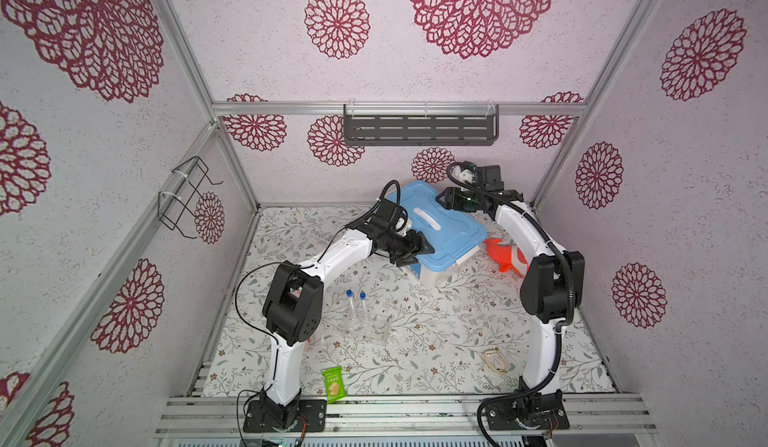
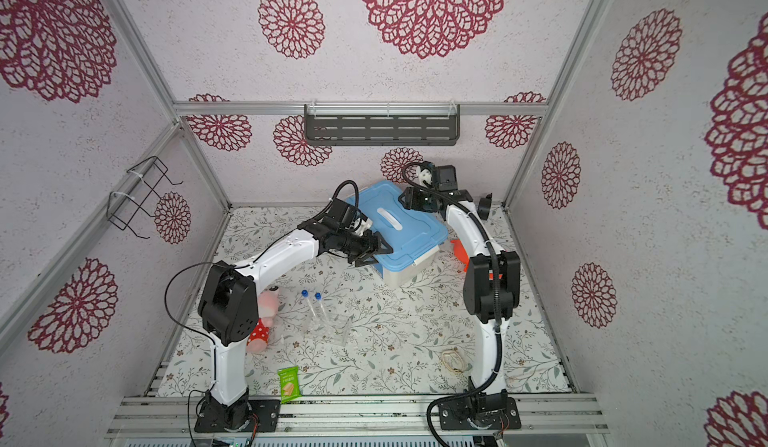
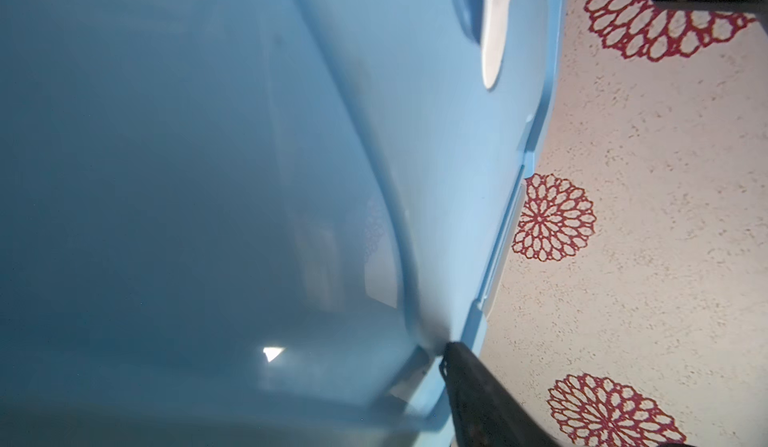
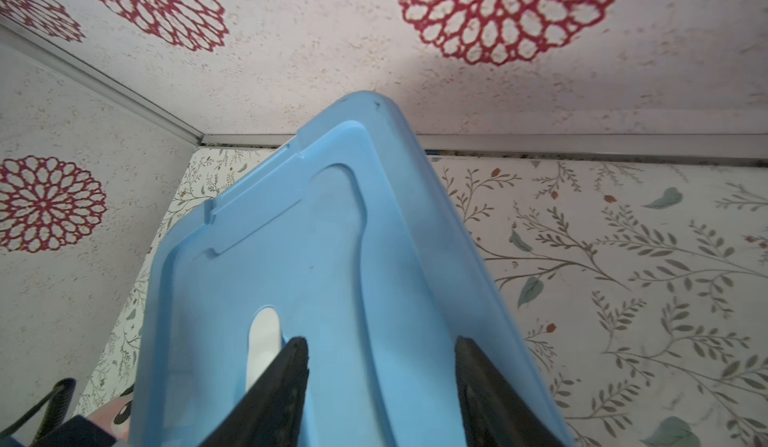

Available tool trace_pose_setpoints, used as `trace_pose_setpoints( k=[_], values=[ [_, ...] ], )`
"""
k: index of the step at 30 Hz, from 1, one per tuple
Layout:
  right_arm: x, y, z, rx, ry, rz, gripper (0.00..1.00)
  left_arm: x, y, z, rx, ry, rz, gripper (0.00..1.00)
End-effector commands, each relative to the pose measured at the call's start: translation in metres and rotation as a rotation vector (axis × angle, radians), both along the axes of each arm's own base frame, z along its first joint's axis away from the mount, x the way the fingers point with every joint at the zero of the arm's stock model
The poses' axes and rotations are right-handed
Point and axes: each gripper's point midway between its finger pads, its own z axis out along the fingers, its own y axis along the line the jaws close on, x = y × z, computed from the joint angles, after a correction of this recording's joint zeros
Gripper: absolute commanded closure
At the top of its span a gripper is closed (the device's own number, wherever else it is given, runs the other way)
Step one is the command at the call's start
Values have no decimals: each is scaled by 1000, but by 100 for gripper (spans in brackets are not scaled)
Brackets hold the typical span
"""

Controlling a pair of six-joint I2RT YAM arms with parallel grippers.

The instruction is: Organize the chemistry lab equipment

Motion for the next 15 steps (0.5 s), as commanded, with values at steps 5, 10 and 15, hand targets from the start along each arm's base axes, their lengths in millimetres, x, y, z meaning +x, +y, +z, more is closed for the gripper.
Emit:
trace_pose_setpoints(
  k=[5,10,15],
  values=[
    [-6,-18,47,13,-12,-145,38,5,38,55,-14,-159,143,27],
    [-26,-44,83,-20,-21,-271,39,20,84,78,14,-230,224,26],
    [-45,-68,86,-41,-35,-307,38,52,124,82,70,-275,281,26]
  ],
)
